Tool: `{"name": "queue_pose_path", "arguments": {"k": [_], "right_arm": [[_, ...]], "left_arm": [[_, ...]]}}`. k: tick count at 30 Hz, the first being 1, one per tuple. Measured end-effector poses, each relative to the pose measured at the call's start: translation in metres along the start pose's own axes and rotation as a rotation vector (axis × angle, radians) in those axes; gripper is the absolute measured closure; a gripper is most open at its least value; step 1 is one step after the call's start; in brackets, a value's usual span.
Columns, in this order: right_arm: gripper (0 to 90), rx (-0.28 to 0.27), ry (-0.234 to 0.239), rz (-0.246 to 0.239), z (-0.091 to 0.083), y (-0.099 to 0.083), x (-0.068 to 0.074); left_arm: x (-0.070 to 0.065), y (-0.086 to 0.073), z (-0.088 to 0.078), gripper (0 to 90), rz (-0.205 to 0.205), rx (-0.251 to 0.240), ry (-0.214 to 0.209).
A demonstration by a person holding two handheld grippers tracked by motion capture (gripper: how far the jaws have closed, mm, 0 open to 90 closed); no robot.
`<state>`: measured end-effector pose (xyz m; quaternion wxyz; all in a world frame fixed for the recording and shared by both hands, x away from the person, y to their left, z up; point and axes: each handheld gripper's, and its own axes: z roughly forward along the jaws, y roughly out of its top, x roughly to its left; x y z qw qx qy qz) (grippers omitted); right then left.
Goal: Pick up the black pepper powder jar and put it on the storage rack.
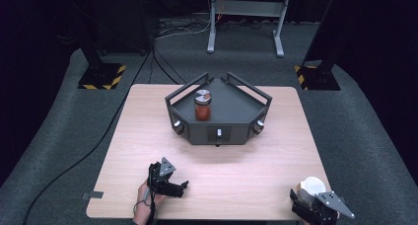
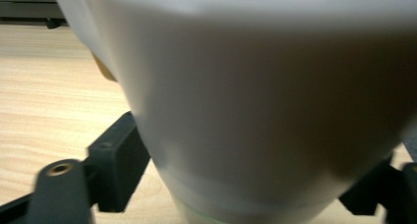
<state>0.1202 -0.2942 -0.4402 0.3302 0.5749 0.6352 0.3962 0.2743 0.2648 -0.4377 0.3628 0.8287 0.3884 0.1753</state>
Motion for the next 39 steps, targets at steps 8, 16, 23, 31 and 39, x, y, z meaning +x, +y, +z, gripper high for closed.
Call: {"name": "queue_pose_path", "arguments": {"k": [8,16,23,31,39], "right_arm": [[29.0,-0.012,-0.003,-0.001,-0.001,-0.004,-0.004],[29.8,-0.020,-0.019,-0.011,0.000,-0.005,0.000],[29.9,-0.009,-0.014,-0.016,0.000,0.000,0.002],[29.8,-0.017,0.012,-0.041,-0.002,0.011,0.004],[29.8,-0.024,0.043,-0.058,-0.002,0.020,0.006]], "left_arm": [[0.001,0.004,0.002,0.4,0.008,0.023,-0.008],[-0.001,0.004,0.002,0.4,0.012,0.020,-0.001],[0.000,0.004,0.002,0.5,0.010,0.022,-0.004],[0.000,0.004,0.002,0.5,0.005,0.023,-0.005],[0.001,0.005,0.003,0.5,-0.001,0.027,-0.010]]}}
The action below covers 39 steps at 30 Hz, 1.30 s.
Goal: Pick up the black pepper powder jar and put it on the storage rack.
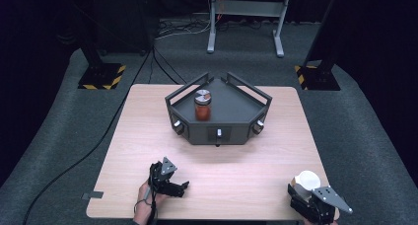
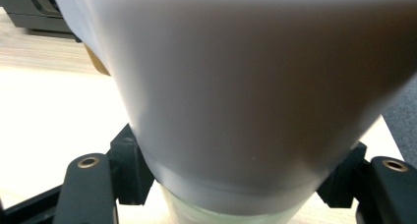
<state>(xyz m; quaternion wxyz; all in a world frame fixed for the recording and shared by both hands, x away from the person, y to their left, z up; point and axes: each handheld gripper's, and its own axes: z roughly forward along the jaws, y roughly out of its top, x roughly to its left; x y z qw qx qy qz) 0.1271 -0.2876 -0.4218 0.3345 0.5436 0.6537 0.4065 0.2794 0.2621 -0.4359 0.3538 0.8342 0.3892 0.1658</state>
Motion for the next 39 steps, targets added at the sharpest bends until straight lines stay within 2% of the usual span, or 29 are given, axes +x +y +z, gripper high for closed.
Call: {"name": "queue_pose_path", "arguments": {"k": [19,39], "right_arm": [[29.9,-0.021,0.066,-0.062,0.011,0.026,0.004],[29.9,-0.029,0.109,-0.117,0.025,0.050,0.009]], "left_arm": [[0.000,0.000,0.000,0.8,0.003,-0.001,-0.003],[0.000,0.000,0.000,0.9,0.004,-0.002,-0.003]]}}
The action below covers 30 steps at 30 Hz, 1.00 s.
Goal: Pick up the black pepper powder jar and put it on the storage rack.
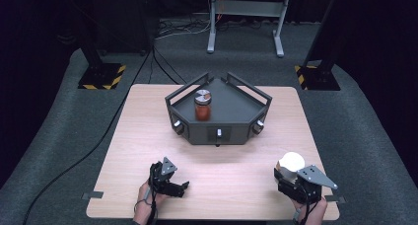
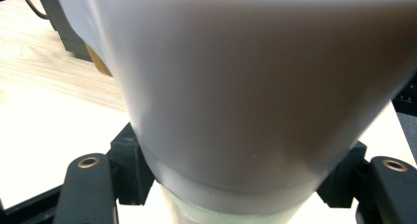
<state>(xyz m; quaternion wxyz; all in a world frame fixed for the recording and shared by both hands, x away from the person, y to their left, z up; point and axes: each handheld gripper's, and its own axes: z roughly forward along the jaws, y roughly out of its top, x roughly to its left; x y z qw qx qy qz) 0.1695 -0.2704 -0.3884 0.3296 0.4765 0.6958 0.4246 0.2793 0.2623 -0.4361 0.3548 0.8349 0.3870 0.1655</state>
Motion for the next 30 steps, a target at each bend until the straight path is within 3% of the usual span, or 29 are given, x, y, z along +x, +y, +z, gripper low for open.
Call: {"name": "queue_pose_path", "arguments": {"k": [30], "right_arm": [[29.9,-0.017,0.038,-0.046,0.017,0.022,0.000]], "left_arm": [[-0.002,-0.001,0.000,1.2,0.008,-0.004,0.005]]}}
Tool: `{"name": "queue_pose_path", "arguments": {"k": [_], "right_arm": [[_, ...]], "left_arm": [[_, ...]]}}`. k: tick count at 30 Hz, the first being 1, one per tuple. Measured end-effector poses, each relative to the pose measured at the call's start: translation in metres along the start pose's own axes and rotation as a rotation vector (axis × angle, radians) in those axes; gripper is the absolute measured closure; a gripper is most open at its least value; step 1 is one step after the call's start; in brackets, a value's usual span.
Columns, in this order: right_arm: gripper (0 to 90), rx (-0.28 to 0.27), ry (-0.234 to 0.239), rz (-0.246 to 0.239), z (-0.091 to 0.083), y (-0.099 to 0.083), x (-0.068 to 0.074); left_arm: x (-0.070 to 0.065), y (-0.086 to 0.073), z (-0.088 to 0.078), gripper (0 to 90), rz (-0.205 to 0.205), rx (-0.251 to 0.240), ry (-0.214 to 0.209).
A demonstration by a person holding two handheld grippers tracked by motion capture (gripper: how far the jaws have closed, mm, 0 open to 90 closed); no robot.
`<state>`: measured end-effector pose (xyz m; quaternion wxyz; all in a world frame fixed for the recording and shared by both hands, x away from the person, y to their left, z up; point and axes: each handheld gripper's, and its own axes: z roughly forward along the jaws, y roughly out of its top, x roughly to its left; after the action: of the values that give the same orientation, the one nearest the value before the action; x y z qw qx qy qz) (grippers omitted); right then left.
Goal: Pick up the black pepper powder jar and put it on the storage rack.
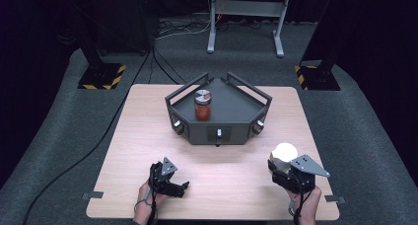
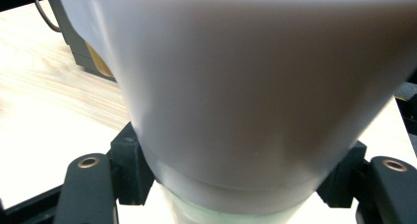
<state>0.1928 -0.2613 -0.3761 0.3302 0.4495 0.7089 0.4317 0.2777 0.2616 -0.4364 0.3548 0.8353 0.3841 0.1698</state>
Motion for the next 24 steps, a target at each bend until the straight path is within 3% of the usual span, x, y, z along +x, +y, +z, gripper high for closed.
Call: {"name": "queue_pose_path", "arguments": {"k": [24], "right_arm": [[29.9,-0.002,0.034,-0.025,0.017,0.020,-0.002]], "left_arm": [[0.000,0.000,0.000,1.4,-0.001,0.000,-0.001]]}}
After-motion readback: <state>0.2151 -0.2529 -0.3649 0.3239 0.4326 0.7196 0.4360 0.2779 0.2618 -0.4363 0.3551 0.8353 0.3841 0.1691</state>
